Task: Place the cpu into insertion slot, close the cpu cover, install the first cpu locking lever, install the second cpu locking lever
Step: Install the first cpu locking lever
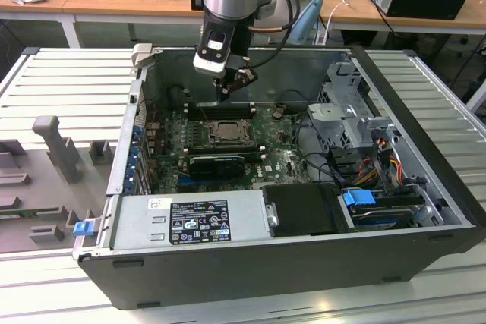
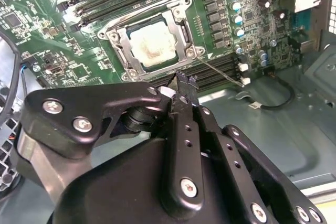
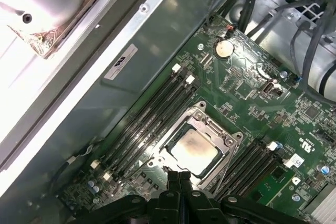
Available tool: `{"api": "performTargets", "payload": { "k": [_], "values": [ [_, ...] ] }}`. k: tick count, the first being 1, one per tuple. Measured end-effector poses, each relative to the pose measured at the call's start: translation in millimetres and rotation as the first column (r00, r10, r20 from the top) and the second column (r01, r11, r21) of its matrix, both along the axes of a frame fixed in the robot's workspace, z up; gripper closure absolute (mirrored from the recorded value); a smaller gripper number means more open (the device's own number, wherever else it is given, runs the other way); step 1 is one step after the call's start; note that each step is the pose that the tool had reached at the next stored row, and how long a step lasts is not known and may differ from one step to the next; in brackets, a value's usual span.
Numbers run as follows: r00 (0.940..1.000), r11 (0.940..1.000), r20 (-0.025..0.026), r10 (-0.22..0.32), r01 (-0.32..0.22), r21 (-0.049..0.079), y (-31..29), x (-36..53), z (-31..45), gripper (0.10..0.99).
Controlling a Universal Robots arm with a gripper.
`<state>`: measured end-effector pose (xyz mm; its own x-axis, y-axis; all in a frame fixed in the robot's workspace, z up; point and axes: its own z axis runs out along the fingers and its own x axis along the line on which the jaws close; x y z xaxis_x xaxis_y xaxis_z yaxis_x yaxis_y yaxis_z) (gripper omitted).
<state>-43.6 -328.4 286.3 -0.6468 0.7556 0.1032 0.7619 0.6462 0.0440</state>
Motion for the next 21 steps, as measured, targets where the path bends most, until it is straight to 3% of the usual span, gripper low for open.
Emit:
{"api": "performTargets", "payload": {
  "k": [21],
  "values": [
    [0.9939,0.9939,0.0,0.11,-0.11,0.0,0.0,0.0,0.0,0.98]
  ]
}}
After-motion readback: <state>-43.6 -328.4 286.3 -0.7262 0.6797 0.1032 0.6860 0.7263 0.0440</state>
